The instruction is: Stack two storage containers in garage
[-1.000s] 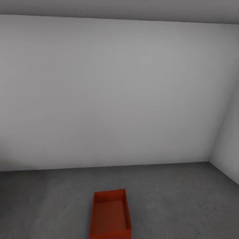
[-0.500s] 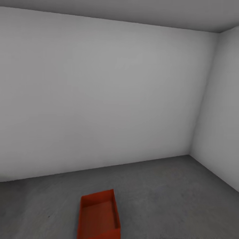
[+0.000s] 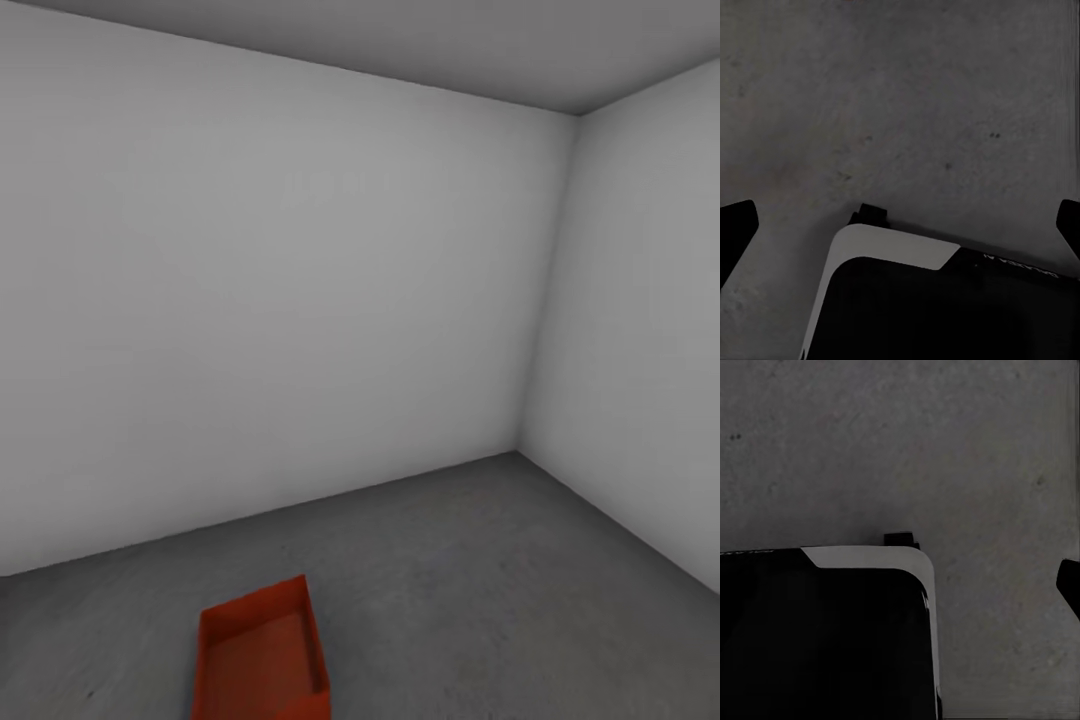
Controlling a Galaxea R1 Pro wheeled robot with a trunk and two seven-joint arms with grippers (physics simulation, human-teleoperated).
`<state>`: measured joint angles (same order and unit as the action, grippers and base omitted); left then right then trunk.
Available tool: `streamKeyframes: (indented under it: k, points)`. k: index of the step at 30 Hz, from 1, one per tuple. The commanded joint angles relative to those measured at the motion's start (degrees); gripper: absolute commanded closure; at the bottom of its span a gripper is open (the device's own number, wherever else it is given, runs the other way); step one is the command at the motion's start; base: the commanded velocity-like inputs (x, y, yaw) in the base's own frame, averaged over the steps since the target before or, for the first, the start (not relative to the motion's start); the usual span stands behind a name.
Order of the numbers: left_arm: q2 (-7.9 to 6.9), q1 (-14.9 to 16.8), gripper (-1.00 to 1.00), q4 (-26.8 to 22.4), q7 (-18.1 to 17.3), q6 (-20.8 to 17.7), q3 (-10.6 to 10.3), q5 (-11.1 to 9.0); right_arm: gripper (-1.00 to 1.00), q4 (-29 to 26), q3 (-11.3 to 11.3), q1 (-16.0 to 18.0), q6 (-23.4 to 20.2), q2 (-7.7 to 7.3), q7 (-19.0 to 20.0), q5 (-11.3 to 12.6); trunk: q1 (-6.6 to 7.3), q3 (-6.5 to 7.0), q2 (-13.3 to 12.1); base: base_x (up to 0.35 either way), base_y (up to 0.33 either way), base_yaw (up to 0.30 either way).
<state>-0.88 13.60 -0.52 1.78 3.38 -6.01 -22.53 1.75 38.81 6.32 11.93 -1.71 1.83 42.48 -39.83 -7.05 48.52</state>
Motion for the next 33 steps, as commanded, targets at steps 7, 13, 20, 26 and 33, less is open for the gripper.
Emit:
streamKeyframes:
  k: [7,13,20,26,33]
  points:
    - [0.0,0.02,-1.0,-0.01,0.15,0.13,-0.49,-0.41,-1.0,0.18,0.48,0.09,0.27,0.02,0.24,0.5,-0.01,-0.09,0.06,0.0,0.0,-0.3]
    - [0.0,0.02,-1.0,-0.01,0.15,0.13,-0.49,-0.41,-1.0,0.18,0.48,0.08,0.22,0.04,0.22,0.5,-0.01,-0.09,0.06,0.0,0.0,-0.3]
    - [0.02,0.02,-1.0,0.06,0.15,0.09,-0.2,-0.73,-1.0,0.18,0.42,0.07,0.19,-0.03,0.2,0.5,-0.01,-0.09,0.06,0.0,0.0,-0.3]
    - [0.22,0.02,-1.0,0.37,0.12,0.05,-0.22,-0.94,-1.0,0.18,0.42,0.06,0.1,-0.05,0.19,0.45,-0.01,-0.09,0.06,0.0,0.0,-0.3]
    - [0.27,-0.29,-1.0,0.5,0.15,-0.49,-0.23,-1.07,-1.0,0.17,0.57,0.05,0.07,-0.05,0.26,0.14,-0.01,-0.09,0.06,0.0,0.0,-0.3]
